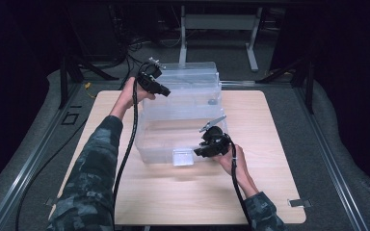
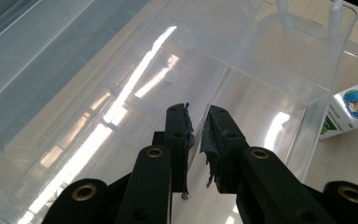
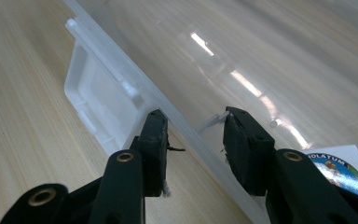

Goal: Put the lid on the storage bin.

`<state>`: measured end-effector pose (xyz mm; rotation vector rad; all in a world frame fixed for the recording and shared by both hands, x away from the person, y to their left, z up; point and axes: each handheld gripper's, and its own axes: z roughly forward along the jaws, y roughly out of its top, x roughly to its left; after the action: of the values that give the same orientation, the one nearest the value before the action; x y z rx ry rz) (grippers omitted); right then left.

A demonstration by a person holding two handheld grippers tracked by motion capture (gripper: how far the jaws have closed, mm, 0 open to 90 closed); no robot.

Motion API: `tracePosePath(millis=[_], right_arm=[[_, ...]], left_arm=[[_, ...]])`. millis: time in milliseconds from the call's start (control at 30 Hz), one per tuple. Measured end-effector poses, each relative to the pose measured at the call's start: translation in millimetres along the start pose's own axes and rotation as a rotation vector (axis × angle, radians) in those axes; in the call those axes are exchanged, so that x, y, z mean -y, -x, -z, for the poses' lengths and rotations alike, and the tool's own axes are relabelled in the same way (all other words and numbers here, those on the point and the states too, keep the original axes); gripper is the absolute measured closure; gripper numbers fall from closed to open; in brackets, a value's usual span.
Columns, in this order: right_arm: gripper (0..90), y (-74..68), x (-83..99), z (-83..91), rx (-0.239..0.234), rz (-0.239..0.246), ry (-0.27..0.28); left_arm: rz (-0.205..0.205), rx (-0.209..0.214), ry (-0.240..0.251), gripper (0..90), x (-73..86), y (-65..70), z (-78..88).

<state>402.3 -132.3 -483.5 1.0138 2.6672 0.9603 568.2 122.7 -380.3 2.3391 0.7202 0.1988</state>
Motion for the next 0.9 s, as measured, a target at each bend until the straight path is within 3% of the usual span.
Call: tracePosePath(millis=[900], right_arm=[[58.1, -2.7, 0.8, -0.3, 0.021, -0.022, 0.01]], left_arm=[[-0.018, -0.009, 0.095, 79.8, 20.8, 34.2, 23.0]])
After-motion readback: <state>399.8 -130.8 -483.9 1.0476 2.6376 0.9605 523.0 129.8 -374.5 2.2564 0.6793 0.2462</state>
